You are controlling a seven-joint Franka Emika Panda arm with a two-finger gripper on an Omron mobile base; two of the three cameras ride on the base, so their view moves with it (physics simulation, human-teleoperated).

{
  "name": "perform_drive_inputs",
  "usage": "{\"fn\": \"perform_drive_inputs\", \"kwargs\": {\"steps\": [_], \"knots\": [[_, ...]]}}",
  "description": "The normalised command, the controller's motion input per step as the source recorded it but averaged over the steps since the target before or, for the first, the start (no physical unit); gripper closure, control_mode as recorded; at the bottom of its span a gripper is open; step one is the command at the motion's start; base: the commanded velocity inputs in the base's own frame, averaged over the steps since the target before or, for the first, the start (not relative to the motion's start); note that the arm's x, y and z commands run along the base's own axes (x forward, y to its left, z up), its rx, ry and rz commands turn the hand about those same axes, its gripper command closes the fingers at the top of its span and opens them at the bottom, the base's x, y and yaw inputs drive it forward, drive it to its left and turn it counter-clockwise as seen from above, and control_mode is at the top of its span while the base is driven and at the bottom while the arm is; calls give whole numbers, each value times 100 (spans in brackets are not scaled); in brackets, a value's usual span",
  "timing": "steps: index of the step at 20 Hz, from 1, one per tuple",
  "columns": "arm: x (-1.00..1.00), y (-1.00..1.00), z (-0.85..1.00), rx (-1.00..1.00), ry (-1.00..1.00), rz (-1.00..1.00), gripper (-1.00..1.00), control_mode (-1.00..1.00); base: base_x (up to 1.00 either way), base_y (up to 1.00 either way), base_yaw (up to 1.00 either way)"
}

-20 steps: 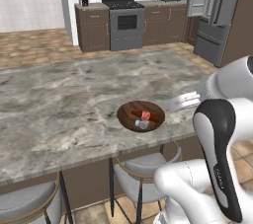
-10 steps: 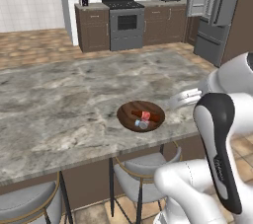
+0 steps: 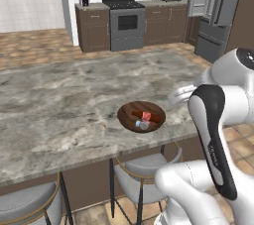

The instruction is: Open the fridge, grab two sodas, and place both sodas inside the bowl with ice on the dining counter.

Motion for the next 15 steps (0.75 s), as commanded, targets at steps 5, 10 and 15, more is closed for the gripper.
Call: {"fn": "perform_drive_inputs", "kwargs": {"steps": [5, 10, 15], "knots": [[25, -2, -25, 0, 5, 0, -100, -100, 0, 0, 0], [20, 0, -34, 0, 4, 0, -100, -100, 0, 0, 0], [19, 0, -38, 0, 4, 0, -100, -100, 0, 0, 0]]}}
